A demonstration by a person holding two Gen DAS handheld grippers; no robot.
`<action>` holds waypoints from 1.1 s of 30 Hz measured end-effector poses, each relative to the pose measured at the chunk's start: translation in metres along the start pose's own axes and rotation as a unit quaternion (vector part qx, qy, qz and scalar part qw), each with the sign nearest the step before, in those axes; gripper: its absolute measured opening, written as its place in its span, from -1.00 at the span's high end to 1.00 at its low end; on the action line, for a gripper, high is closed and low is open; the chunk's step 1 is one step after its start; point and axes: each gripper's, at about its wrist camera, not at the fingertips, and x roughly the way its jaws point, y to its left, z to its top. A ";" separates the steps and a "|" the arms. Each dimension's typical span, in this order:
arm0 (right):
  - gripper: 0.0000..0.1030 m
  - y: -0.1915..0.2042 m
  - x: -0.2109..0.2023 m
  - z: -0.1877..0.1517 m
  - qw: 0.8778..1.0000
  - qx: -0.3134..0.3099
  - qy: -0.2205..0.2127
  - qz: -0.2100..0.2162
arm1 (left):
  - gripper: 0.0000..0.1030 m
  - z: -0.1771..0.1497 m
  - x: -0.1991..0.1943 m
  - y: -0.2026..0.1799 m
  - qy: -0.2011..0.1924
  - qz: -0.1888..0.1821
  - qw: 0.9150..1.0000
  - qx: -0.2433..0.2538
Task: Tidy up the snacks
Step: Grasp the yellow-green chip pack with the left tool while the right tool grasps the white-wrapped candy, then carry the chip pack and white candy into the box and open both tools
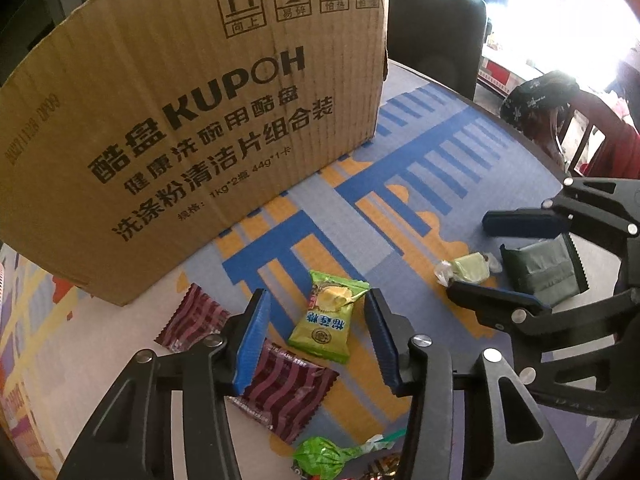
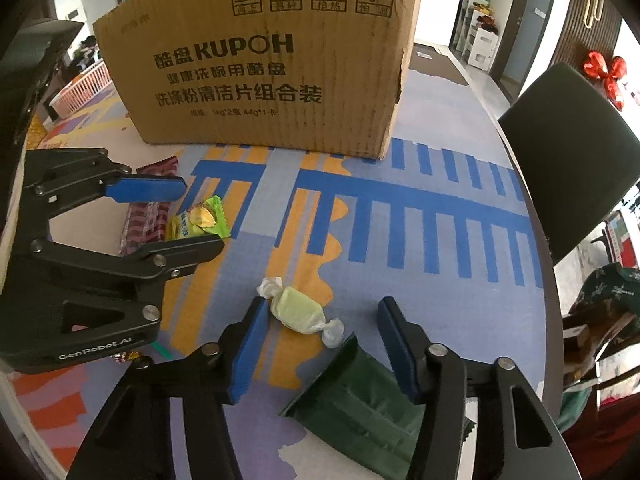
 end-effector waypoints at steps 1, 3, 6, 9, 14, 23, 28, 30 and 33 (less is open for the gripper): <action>0.08 0.000 0.000 0.000 1.000 -0.001 -0.001 0.001 | 0.15 0.002 0.002 -0.001 0.001 -0.004 1.000 -0.003; 0.23 0.002 -0.001 0.001 1.000 -0.006 -0.001 0.006 | 0.25 0.003 0.003 -0.002 0.003 -0.011 1.000 -0.008; 0.49 0.006 -0.001 0.003 1.000 -0.012 0.000 0.009 | 0.43 0.002 0.003 -0.002 0.007 -0.022 1.000 -0.017; 0.61 0.008 -0.001 0.003 1.000 -0.010 0.000 0.012 | 0.55 0.003 0.003 -0.005 0.008 -0.024 1.000 -0.019; 0.62 0.004 -0.004 0.002 1.000 -0.002 -0.005 0.009 | 0.57 0.003 0.000 -0.007 0.005 -0.021 0.999 -0.032; 0.62 0.001 -0.027 0.010 0.999 0.007 -0.038 0.010 | 0.57 0.006 -0.029 -0.003 -0.019 -0.004 0.998 -0.061; 0.62 0.005 -0.047 0.016 0.998 0.009 -0.065 0.017 | 0.57 0.006 -0.056 0.001 -0.045 0.004 0.996 -0.077; 0.62 0.007 -0.058 0.018 0.997 0.010 -0.080 0.018 | 0.57 0.007 -0.069 0.004 -0.055 0.007 0.995 -0.085; 0.62 0.011 -0.072 0.023 0.995 0.011 -0.100 0.020 | 0.57 0.008 -0.087 0.006 -0.074 0.017 0.993 -0.092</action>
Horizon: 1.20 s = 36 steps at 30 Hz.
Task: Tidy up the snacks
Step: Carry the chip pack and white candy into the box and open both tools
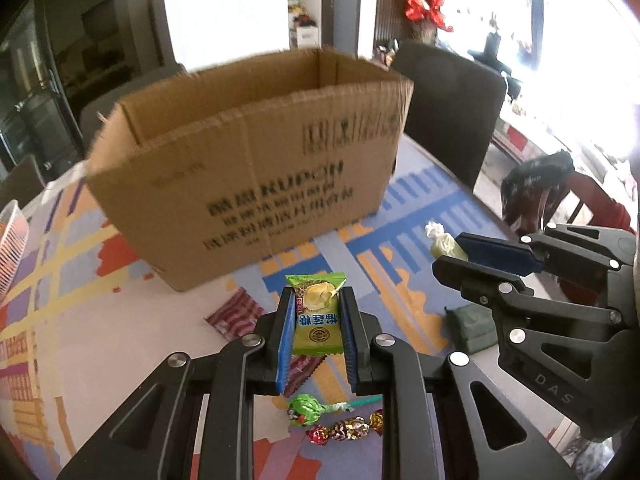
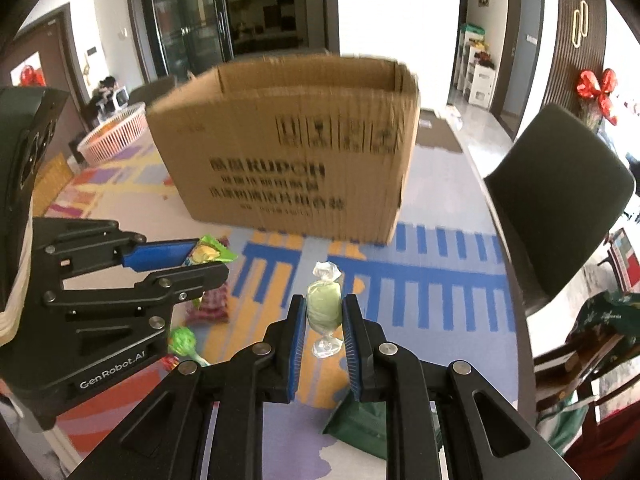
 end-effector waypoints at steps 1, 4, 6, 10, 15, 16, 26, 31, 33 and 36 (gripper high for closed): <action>0.62 0.002 -0.003 0.002 1.000 0.001 -0.006 0.001 | 0.57 0.001 -0.005 0.000 -0.006 0.002 1.000 -0.003; 0.62 0.004 -0.015 0.009 1.000 0.001 -0.024 0.004 | 0.57 0.006 -0.021 0.003 -0.024 0.003 1.000 -0.014; 0.62 0.007 -0.023 0.014 0.999 0.000 -0.036 0.007 | 0.57 0.008 -0.034 0.005 -0.043 0.008 0.999 -0.015; 0.62 0.014 -0.037 0.024 0.998 -0.008 -0.057 0.014 | 0.57 0.015 -0.057 0.009 -0.067 0.009 0.997 -0.022; 0.62 0.022 -0.052 0.041 0.996 -0.014 -0.083 0.023 | 0.57 0.028 -0.077 0.017 -0.093 0.017 0.995 -0.027; 0.62 0.024 -0.055 0.045 0.996 -0.015 -0.088 0.025 | 0.57 0.031 -0.082 0.020 -0.100 0.020 0.994 -0.029; 0.62 0.030 -0.075 0.090 0.990 -0.023 -0.134 0.027 | 0.57 0.061 -0.100 0.041 -0.135 0.040 0.989 -0.043; 0.62 0.030 -0.074 0.113 0.990 -0.024 -0.139 0.031 | 0.57 0.076 -0.096 0.054 -0.133 0.040 0.989 -0.051; 0.62 0.029 -0.070 0.121 0.990 -0.025 -0.136 0.031 | 0.57 0.084 -0.092 0.060 -0.130 0.042 0.989 -0.054; 0.62 0.029 -0.061 0.131 0.991 -0.027 -0.130 0.028 | 0.57 0.092 -0.085 0.067 -0.123 0.044 0.990 -0.059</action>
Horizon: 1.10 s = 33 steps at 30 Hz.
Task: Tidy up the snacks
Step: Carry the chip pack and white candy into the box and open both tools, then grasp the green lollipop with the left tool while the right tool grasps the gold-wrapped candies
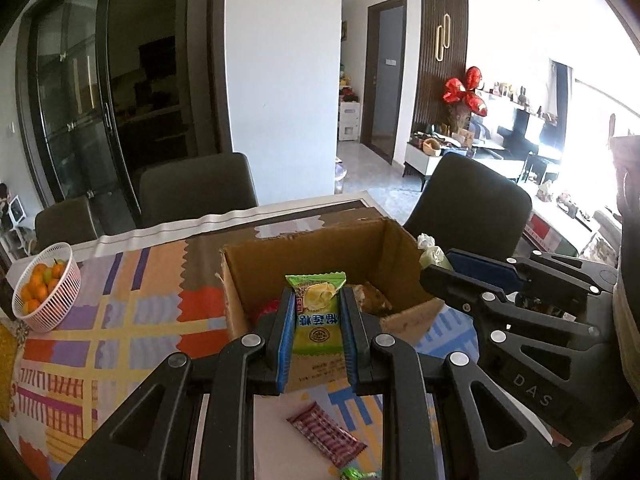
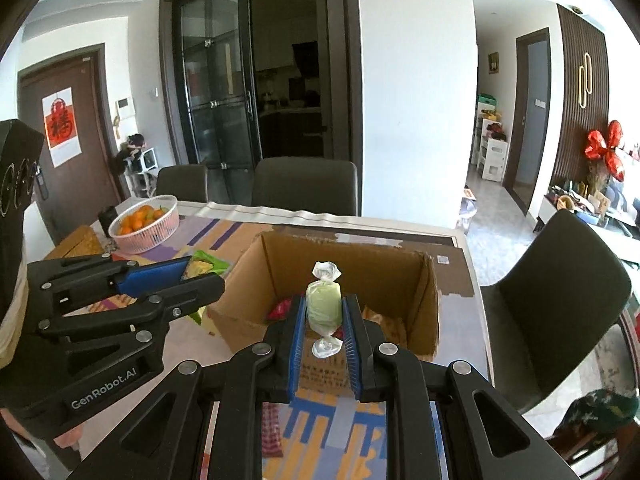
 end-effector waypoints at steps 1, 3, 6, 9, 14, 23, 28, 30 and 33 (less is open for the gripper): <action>0.62 -0.001 0.005 0.003 1.000 -0.001 0.004 -0.001 | 0.57 0.003 0.003 0.001 0.003 0.001 1.000 -0.001; 0.62 -0.003 0.013 0.005 1.000 -0.004 0.010 -0.004 | 0.57 0.006 0.008 0.003 0.008 0.003 1.000 -0.003; 0.62 -0.007 0.025 0.010 1.000 -0.006 0.021 -0.006 | 0.57 0.012 0.021 0.008 0.017 0.005 1.000 -0.007; 0.62 -0.009 0.036 0.014 0.999 -0.009 0.028 -0.012 | 0.55 0.016 0.031 0.010 0.024 0.007 1.000 -0.009; 0.60 -0.013 0.052 0.019 0.999 -0.008 0.034 -0.023 | 0.24 0.022 0.047 0.015 0.032 0.026 0.999 -0.020; 0.05 -0.019 0.039 0.004 0.999 -0.002 0.029 -0.046 | 0.10 0.000 0.022 0.010 0.024 0.029 0.999 -0.006; -0.01 -0.016 0.015 -0.012 0.999 -0.002 0.020 -0.044 | 0.08 -0.018 -0.003 0.002 0.011 0.017 1.000 -0.006; -0.02 -0.013 0.006 -0.020 0.999 -0.006 0.018 -0.041 | 0.07 -0.026 -0.013 -0.002 0.007 0.012 1.000 -0.004; -0.03 -0.008 -0.005 -0.028 0.999 -0.010 0.018 -0.035 | 0.03 -0.037 -0.025 -0.007 0.001 0.009 1.000 -0.004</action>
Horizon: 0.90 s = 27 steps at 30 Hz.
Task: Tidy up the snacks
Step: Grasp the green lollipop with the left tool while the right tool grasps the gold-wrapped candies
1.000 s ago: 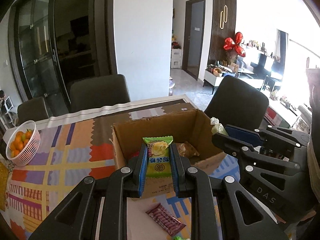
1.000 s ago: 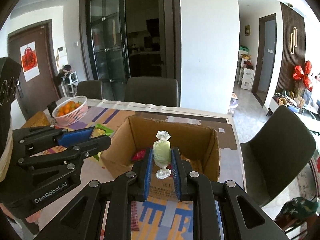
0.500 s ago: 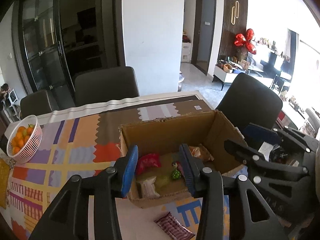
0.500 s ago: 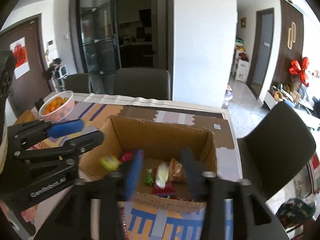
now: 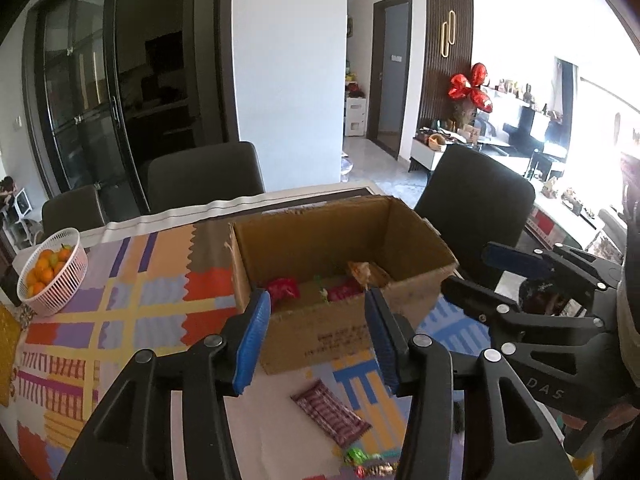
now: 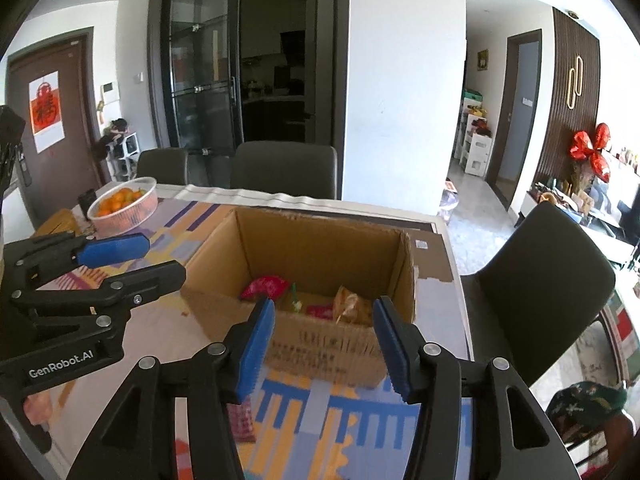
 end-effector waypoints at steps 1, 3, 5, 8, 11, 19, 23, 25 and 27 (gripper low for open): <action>-0.04 0.001 -0.003 -0.003 1.000 -0.001 0.002 0.003 | 0.03 -0.003 -0.003 -0.001 -0.001 -0.001 1.000 -0.001; -0.04 0.005 -0.007 -0.011 1.000 -0.004 0.005 0.007 | 0.03 -0.012 -0.009 -0.003 0.000 -0.001 1.000 0.004; -0.04 0.009 -0.011 -0.017 1.000 -0.008 0.008 0.010 | 0.03 -0.021 -0.013 -0.005 0.002 0.003 1.000 0.008; -0.04 0.016 -0.016 -0.029 1.000 -0.015 0.011 0.014 | 0.03 -0.035 -0.019 -0.004 0.009 -0.002 1.000 0.004; -0.04 0.025 -0.020 -0.043 0.999 -0.024 0.017 0.018 | 0.03 -0.049 -0.021 -0.004 0.018 -0.001 1.000 0.006; -0.04 0.045 -0.024 -0.076 0.998 -0.047 0.039 0.019 | 0.03 -0.088 -0.018 -0.002 0.042 -0.016 0.999 0.024; -0.04 0.053 -0.022 -0.093 0.996 -0.060 0.055 0.020 | 0.03 -0.107 -0.011 -0.003 0.056 -0.025 0.997 0.038; -0.04 0.057 -0.020 -0.100 0.995 -0.067 0.065 0.021 | 0.03 -0.117 -0.007 -0.003 0.063 -0.029 0.997 0.043; -0.04 0.060 -0.015 -0.108 0.994 -0.070 0.079 0.027 | 0.03 -0.126 -0.001 -0.003 0.073 -0.034 0.996 0.047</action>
